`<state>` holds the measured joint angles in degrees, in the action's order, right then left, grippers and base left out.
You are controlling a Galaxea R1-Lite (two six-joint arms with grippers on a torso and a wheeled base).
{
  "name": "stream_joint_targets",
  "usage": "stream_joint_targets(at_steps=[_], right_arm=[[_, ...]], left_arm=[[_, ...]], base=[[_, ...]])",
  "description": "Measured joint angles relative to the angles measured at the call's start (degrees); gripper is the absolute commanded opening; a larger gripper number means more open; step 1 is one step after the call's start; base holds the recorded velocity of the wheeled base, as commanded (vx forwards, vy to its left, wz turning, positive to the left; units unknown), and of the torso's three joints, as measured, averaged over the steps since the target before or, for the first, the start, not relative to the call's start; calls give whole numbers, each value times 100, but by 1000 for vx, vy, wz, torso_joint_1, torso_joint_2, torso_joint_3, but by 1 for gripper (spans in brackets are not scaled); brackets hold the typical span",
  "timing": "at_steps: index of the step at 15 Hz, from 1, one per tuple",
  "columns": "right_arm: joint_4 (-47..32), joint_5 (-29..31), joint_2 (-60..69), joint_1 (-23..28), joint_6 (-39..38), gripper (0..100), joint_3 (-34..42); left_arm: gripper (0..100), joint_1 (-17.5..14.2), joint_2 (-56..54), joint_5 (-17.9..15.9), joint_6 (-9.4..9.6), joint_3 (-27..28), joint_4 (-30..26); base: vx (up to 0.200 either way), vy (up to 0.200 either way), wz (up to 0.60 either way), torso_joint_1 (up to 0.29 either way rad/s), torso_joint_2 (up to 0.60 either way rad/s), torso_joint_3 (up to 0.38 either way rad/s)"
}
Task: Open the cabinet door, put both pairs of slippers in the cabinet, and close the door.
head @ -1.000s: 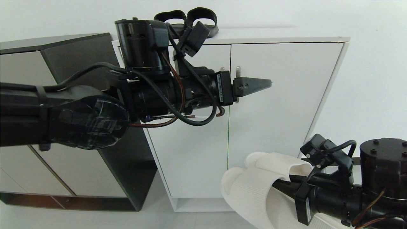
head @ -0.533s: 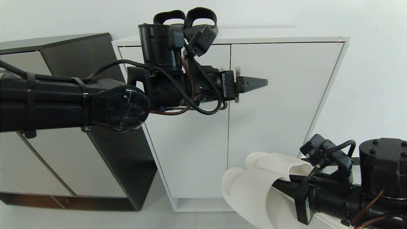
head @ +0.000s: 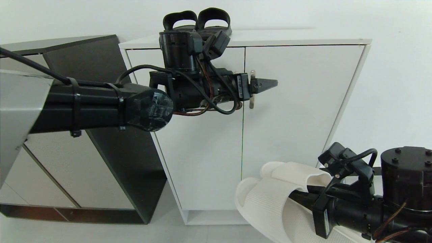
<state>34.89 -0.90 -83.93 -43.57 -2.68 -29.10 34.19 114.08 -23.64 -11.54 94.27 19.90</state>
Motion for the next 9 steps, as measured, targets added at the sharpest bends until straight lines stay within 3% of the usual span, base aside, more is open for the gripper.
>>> stream_joint_targets(at_steps=[6, 7, 9], right_arm=[[-2, 4, -18, 11, 4, 0, 0], [0, 4, -18, 11, 4, 0, 0], [-2, 4, -18, 18, 6, 0, 5]], left_arm=[[100, -22, 286, 43, 41, 295, -169], [0, -22, 310, 43, 41, 328, -183], [0, -33, 332, 68, 41, 355, -180]], base=[[0, 0, 0, 0, 0, 0], [0, 0, 0, 0, 0, 0], [0, 0, 0, 0, 0, 0]])
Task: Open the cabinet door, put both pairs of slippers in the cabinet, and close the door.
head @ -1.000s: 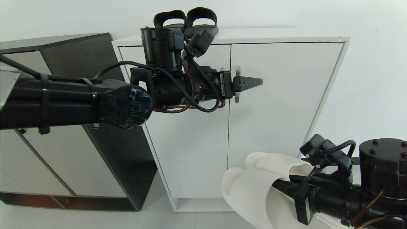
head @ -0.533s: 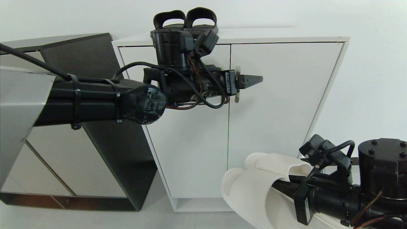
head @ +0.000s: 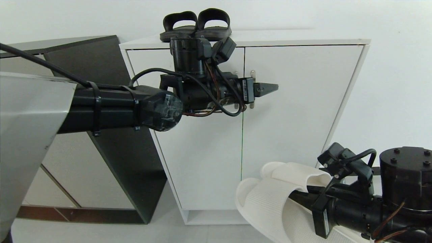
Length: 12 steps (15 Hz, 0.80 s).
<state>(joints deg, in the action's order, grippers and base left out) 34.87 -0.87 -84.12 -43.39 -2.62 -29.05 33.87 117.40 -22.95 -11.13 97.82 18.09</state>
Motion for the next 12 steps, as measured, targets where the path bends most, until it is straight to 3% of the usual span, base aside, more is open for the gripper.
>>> stream_joint_targets(at_steps=[3, 9, 12], right_arm=[[-5, -37, 7, 0, -5, 0, 15], [-18, -898, 278, -11, 35, 0, 234], [-20, -947, 440, -7, 52, 0, 330]], left_arm=[[0, 30, -85, 38, 5, -184, -6], [0, 507, -887, 2, 224, -1204, 40], [0, 581, -1217, 7, 233, -1554, 43]], base=[[0, 0, 0, 0, 0, 0], [0, 0, 0, 0, 0, 0], [0, 0, 0, 0, 0, 0]])
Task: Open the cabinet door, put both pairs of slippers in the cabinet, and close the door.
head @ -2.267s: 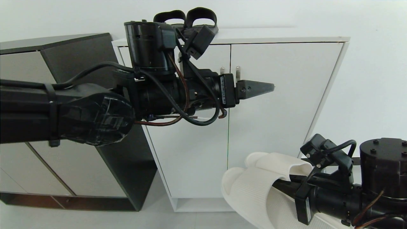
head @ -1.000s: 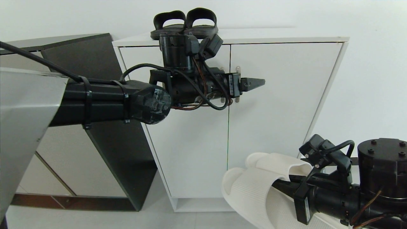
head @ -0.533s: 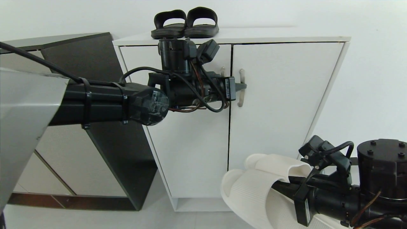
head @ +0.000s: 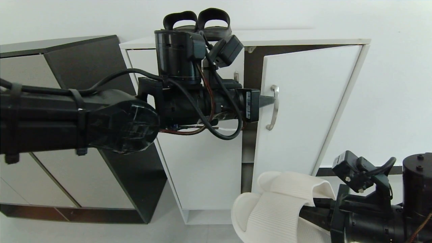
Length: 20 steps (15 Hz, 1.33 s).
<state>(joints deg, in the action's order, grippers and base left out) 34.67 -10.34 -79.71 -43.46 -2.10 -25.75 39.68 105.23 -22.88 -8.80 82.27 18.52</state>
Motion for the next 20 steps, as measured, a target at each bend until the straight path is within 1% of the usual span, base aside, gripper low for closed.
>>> stream_joint_targets(at_steps=[4, 5, 8, 9, 11, 13, 15, 17, 19, 20], right_arm=[[-11, -2, 56, -6, 32, 0, 43], [-18, 2, 56, -15, 29, 0, 43], [-93, 16, 55, -37, 27, 0, 37], [-119, 18, 56, -37, 27, 0, 37], [-123, 20, 61, -39, 27, 0, 37], [-128, 24, 72, -55, 24, 0, 39], [-227, 33, 80, -146, 24, 0, 50], [-456, 33, 111, -234, 21, 0, 50], [-556, 35, 138, -288, 21, 0, 50], [-558, 35, 146, -317, 21, 0, 56]], left_arm=[[0, -2, -675, 22, -12, -769, 4], [0, -90, -791, 15, -28, -877, 52], [0, -338, -794, 0, -102, -905, 553], [0, -377, -672, 6, -138, -785, 731], [0, -424, -330, 17, -184, -367, 852], [0, -449, 22, 26, -329, 113, 858], [0, -460, 380, 33, -417, 642, 769], [0, -460, 709, 37, -444, 1152, 423], [0, -464, 944, 39, -446, 1458, 349], [0, -464, 1023, 39, -446, 1521, 340]], base=[[0, 0, 0, 0, 0, 0], [0, 0, 0, 0, 0, 0], [0, 0, 0, 0, 0, 0], [0, 0, 0, 0, 0, 0], [0, 0, 0, 0, 0, 0], [0, 0, 0, 0, 0, 0], [0, 0, 0, 0, 0, 0], [0, 0, 0, 0, 0, 0], [0, 0, 0, 0, 0, 0], [0, 0, 0, 0, 0, 0]])
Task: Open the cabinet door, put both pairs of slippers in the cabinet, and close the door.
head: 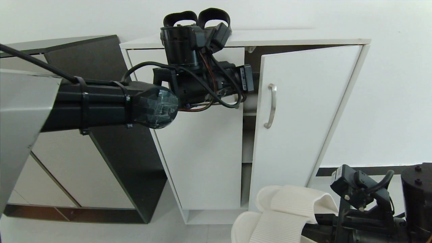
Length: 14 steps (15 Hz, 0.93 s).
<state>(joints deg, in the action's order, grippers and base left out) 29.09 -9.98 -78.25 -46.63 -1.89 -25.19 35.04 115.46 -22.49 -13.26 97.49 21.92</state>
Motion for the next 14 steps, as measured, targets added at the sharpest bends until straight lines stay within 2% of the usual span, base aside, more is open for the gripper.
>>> stream_joint_targets(at_steps=[2, 4, 8, 9, 11, 14], right_arm=[[-2, 0, 9, -85, 0, 0, 66], [0, 0, 11, -202, 0, 0, 140], [6, -2, 24, -430, 4, 0, 250], [6, 5, 26, -466, 4, 0, 261], [48, 161, 15, -485, -5, 0, 258], [83, 1225, -193, -149, -112, 0, -116]], left_arm=[[0, 33, 83, 79, 7, 22, 22], [0, 178, 74, 297, 33, -138, 96], [0, 992, -190, 432, 54, -763, 608], [0, 1102, -236, 449, 65, -824, 622], [0, 1148, -311, 508, 98, -877, 630], [0, 964, -697, 987, 199, -1220, 585]], base=[[-200, 0, 0, 10, 5, -7], [-200, 0, 0, 5, 2, 2], [-200, 0, 0, 4, 5, 5], [-200, 0, 0, 2, -2, 7], [0, 0, 0, 0, 0, 0], [0, 0, 0, 0, 0, 0]])
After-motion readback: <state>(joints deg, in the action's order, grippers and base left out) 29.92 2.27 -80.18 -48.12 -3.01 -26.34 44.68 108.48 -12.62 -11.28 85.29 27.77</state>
